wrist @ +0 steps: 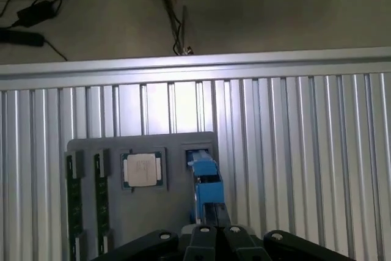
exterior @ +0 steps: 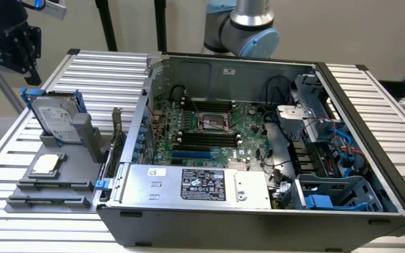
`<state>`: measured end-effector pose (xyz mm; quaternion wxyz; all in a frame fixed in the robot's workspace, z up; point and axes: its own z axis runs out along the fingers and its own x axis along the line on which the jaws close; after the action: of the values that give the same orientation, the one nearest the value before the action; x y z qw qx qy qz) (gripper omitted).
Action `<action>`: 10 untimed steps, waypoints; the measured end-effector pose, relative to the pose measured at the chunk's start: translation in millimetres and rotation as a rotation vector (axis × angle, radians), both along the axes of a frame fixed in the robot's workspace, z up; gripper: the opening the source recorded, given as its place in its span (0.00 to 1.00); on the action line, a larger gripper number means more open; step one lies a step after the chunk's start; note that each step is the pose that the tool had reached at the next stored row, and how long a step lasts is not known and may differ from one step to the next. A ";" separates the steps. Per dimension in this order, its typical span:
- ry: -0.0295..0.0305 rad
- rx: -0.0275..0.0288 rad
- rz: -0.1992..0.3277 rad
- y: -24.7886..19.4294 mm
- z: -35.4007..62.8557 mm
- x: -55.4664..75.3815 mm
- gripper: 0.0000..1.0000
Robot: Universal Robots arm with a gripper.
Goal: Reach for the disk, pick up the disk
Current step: 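Pick up the disk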
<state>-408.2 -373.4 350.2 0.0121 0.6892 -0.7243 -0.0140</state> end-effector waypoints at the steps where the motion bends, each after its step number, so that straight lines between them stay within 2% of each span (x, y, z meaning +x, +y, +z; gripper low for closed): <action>1: -0.0001 -0.0002 0.004 0.9 0.1 -0.5 0.11; 5: -0.0004 -0.0004 0.007 1.1 0.0 -2.3 0.12; 6: -0.0004 -0.0004 0.007 1.1 0.0 -2.3 0.18; 7: -0.0003 -0.0005 0.007 1.1 -0.1 -2.3 0.18; 10: -0.0006 -0.0004 0.007 1.1 -1.4 -2.4 0.36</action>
<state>-410.5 -372.3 348.8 0.0121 0.6918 -0.7218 -0.0136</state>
